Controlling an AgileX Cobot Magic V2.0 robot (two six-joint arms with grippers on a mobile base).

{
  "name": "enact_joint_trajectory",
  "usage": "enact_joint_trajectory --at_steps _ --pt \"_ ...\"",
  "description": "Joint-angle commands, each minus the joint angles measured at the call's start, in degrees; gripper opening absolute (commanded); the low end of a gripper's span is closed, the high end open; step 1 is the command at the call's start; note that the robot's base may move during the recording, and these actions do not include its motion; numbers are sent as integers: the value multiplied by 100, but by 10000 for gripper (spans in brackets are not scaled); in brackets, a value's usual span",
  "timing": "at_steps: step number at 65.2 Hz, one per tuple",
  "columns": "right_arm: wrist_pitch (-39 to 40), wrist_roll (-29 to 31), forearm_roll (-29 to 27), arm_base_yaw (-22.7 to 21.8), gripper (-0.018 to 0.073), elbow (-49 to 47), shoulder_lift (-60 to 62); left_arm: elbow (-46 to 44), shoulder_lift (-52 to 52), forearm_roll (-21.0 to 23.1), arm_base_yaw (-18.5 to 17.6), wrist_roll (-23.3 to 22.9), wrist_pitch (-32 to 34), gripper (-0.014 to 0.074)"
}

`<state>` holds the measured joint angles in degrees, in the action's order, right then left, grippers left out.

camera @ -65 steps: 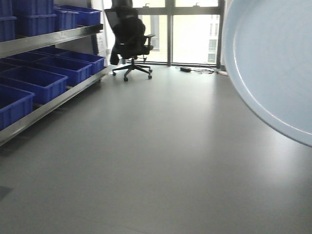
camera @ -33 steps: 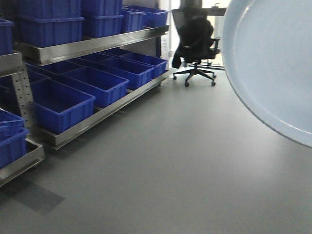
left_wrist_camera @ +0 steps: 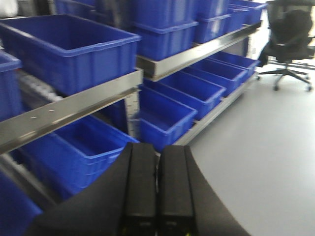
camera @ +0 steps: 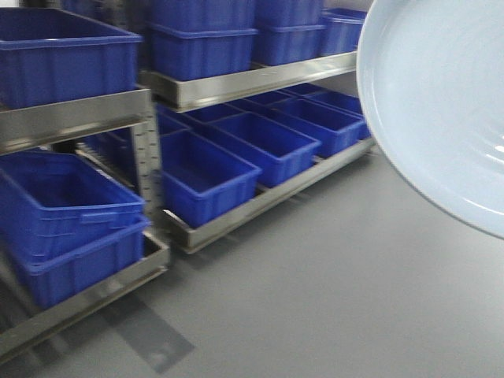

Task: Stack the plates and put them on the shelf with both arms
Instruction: 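Drive the base up to the shelf of blue bins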

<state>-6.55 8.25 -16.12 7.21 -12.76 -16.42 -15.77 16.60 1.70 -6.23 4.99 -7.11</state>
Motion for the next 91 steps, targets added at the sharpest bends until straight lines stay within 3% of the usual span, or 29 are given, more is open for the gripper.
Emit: enact_joint_trajectory --at_steps 1,91 --pt "559 26 -62 -33 58 -192 -25 -194 39 49 20 -39 489 82" --pt "559 26 -62 -33 58 -192 -25 -194 39 49 20 -39 489 82"
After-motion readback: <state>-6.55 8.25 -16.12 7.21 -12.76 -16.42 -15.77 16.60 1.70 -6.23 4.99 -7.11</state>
